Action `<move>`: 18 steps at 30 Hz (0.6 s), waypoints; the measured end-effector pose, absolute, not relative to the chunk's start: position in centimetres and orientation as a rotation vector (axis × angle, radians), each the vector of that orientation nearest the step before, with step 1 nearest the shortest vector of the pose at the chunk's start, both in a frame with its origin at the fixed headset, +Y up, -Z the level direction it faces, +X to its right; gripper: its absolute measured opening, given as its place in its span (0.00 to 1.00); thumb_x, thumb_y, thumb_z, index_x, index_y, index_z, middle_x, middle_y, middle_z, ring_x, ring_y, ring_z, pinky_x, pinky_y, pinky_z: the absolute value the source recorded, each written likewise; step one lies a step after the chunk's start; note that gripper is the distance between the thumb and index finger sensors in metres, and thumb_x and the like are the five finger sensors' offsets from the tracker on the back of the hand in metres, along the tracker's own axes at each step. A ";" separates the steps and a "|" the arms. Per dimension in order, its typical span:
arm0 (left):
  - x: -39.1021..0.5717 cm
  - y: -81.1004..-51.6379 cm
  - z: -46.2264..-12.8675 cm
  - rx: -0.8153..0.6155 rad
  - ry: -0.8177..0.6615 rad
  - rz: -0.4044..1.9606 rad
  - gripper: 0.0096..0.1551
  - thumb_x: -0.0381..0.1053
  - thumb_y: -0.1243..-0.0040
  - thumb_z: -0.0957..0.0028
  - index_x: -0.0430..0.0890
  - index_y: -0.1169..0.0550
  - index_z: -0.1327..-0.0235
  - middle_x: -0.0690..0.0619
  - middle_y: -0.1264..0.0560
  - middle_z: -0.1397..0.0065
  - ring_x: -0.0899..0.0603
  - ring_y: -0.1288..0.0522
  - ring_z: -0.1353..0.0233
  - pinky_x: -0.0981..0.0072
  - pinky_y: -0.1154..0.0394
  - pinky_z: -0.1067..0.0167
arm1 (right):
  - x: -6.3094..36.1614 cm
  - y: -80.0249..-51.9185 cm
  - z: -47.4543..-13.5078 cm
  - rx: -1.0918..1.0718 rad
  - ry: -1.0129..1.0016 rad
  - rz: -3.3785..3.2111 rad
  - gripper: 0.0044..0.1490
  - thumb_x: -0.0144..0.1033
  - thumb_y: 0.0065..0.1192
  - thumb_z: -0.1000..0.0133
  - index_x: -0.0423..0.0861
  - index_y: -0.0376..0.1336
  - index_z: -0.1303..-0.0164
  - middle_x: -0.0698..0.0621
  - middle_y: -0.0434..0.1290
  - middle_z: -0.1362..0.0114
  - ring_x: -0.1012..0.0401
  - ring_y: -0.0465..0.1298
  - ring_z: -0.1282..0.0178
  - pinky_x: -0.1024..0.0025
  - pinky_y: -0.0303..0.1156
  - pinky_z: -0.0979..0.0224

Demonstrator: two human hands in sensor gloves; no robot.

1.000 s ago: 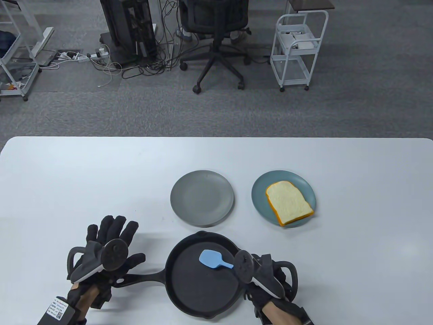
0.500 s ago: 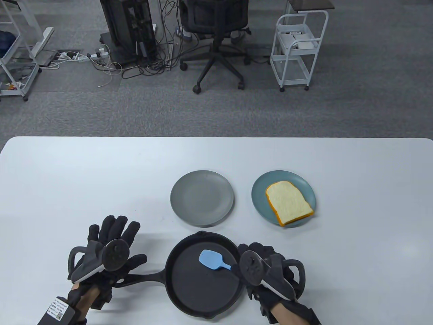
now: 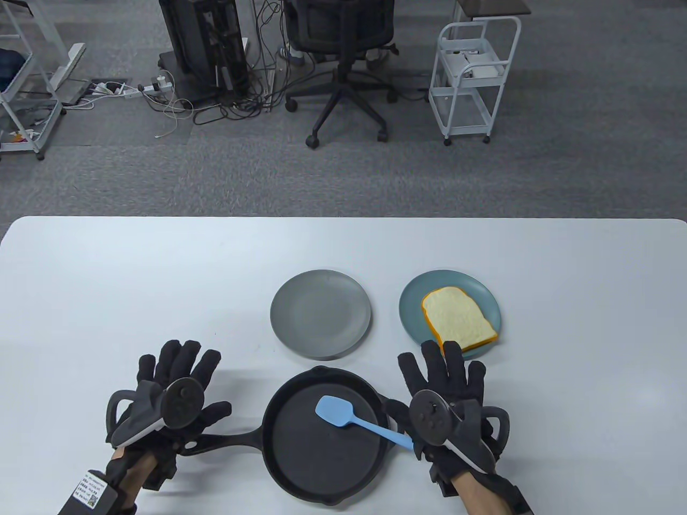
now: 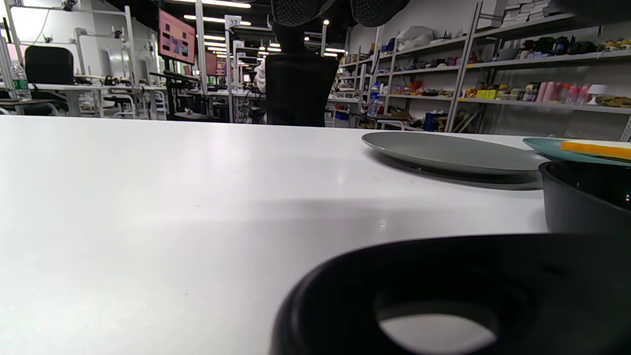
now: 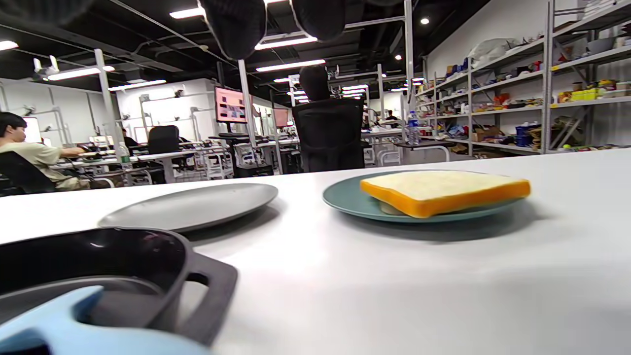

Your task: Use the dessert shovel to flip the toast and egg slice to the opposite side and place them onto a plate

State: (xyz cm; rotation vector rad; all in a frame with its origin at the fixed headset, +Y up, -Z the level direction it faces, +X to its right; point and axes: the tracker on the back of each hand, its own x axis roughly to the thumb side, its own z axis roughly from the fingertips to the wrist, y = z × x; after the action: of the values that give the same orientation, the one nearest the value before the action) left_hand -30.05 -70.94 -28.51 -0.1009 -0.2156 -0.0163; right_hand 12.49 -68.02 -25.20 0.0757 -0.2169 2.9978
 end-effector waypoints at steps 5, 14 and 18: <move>-30.1 -70.9 -28.5 -0.102 -0.212 -0.018 0.60 0.81 0.61 0.66 0.59 0.53 0.17 0.45 0.56 0.09 0.29 0.60 0.12 0.27 0.61 0.22 | 14.0 -68.7 -25.9 -0.006 -0.179 3.026 0.56 0.74 0.50 0.57 0.60 0.52 0.17 0.49 0.46 0.05 0.44 0.41 0.08 0.29 0.37 0.18; -30.3 -70.9 -28.5 -0.100 -0.208 -0.015 0.60 0.81 0.61 0.66 0.59 0.53 0.18 0.45 0.56 0.09 0.29 0.60 0.12 0.27 0.61 0.22 | 15.9 -69.6 -26.5 -0.115 -0.133 3.002 0.57 0.74 0.51 0.57 0.59 0.52 0.17 0.48 0.46 0.05 0.43 0.41 0.08 0.29 0.38 0.18; -30.3 -70.9 -28.5 -0.097 -0.208 -0.015 0.60 0.81 0.61 0.66 0.59 0.53 0.18 0.45 0.56 0.09 0.29 0.60 0.12 0.27 0.61 0.22 | 15.9 -69.6 -26.6 -0.118 -0.134 2.998 0.56 0.74 0.51 0.56 0.59 0.52 0.17 0.47 0.46 0.05 0.42 0.41 0.08 0.29 0.38 0.18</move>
State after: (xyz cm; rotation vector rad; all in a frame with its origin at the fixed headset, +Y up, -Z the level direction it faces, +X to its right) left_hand -30.28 -70.86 -28.51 -0.0974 -0.2080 -0.0148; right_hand 15.93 -69.64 -26.57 -0.1180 -0.1338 2.9981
